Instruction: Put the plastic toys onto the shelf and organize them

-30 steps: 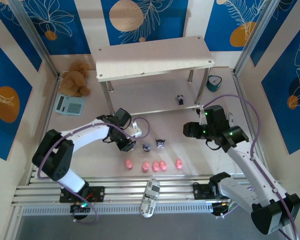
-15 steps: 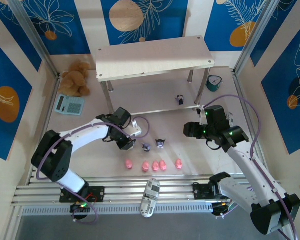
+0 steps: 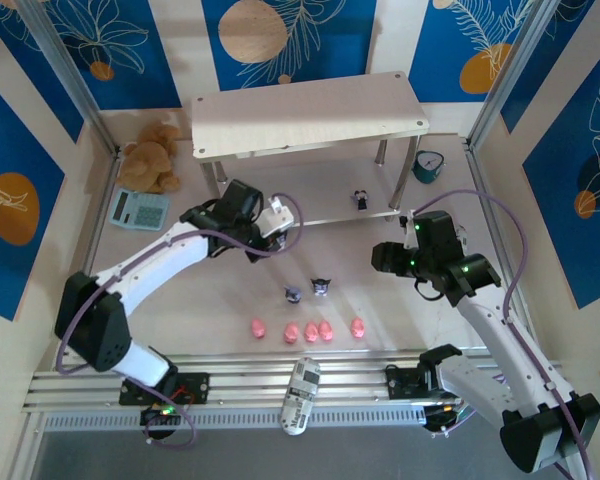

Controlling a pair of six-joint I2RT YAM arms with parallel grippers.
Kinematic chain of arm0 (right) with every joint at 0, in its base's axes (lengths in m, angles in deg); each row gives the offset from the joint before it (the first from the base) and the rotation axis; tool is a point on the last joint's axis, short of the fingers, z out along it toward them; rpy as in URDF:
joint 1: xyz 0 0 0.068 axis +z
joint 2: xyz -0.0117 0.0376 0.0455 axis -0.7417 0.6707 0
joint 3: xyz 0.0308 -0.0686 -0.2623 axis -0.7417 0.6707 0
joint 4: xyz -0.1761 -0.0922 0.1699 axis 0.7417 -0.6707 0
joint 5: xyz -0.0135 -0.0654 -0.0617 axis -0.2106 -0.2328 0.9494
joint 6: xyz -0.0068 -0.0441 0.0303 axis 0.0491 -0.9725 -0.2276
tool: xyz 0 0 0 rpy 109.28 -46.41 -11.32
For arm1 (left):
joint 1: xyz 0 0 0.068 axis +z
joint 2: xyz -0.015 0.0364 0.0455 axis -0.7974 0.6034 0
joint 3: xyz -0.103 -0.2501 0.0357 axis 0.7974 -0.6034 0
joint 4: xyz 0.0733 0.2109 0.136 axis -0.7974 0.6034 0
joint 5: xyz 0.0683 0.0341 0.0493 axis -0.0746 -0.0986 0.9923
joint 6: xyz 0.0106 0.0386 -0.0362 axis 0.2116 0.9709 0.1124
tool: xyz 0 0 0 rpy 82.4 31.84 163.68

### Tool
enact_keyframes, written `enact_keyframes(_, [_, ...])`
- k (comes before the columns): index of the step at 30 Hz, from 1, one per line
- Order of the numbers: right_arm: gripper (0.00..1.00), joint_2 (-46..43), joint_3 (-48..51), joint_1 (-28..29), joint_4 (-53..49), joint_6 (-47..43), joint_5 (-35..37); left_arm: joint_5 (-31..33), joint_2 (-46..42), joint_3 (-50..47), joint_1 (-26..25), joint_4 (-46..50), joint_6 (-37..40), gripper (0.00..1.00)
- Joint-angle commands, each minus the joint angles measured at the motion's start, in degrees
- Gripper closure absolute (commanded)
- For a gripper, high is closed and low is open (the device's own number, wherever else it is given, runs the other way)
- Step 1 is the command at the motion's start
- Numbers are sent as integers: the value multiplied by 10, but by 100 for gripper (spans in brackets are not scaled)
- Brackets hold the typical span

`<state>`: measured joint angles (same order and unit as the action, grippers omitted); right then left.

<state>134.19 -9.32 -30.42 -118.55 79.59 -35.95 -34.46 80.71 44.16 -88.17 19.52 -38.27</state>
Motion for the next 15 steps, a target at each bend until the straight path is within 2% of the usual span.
enact_keyframes(1, [39, -8, 0, -11, 1, 18, 13, -9, 65, 63, -5, -33, 34, 79])
enact_keyframes(7, [39, -11, -2, -24, -4, 22, 11, -14, 153, 162, -5, -32, 62, 79])
enact_keyframes(15, [39, -9, 2, -36, 2, 19, 6, -31, 205, 209, -7, -47, 70, 78])
